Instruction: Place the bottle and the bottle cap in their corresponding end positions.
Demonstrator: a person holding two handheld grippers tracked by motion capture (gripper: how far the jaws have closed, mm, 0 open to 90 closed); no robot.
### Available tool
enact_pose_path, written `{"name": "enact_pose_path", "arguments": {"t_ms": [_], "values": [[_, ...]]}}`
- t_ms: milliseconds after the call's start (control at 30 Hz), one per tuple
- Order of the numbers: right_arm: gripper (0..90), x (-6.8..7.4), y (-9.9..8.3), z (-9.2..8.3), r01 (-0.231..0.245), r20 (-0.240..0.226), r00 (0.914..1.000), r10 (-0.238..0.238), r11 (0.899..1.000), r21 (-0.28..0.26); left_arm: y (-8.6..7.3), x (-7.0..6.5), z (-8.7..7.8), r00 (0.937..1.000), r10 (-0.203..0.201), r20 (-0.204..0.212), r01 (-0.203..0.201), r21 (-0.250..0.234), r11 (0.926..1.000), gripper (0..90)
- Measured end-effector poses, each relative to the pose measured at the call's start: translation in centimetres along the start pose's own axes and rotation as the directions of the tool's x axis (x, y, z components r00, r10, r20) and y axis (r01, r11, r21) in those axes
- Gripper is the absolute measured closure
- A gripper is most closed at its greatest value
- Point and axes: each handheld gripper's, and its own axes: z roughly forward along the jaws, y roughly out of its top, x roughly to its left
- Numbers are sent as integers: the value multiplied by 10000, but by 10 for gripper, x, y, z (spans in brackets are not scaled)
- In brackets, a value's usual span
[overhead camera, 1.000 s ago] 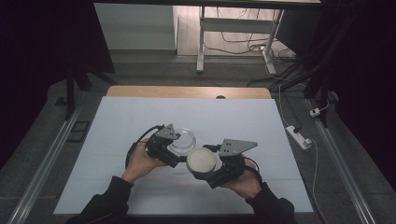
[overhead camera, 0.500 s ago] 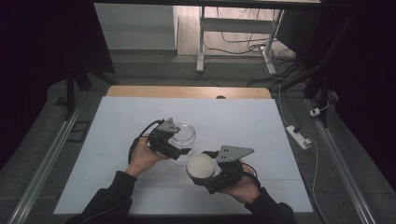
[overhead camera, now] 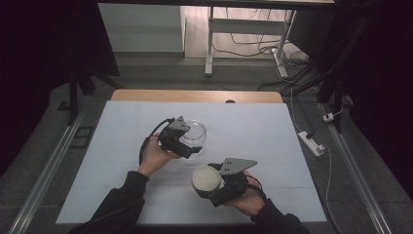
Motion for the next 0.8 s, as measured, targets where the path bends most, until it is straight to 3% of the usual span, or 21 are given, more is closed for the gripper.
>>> {"name": "enact_pose_path", "arguments": {"t_ms": [167,800], "values": [[76,0,-7,9,230,141,9996,-232,9996,144,0,8,9,9999,-51,-121,52,75,10000,75],[76,-3,-19,31,384,207,9990,-392,9986,377,5,24,35,9990,-321,-309,322,4,9995,75]]}}
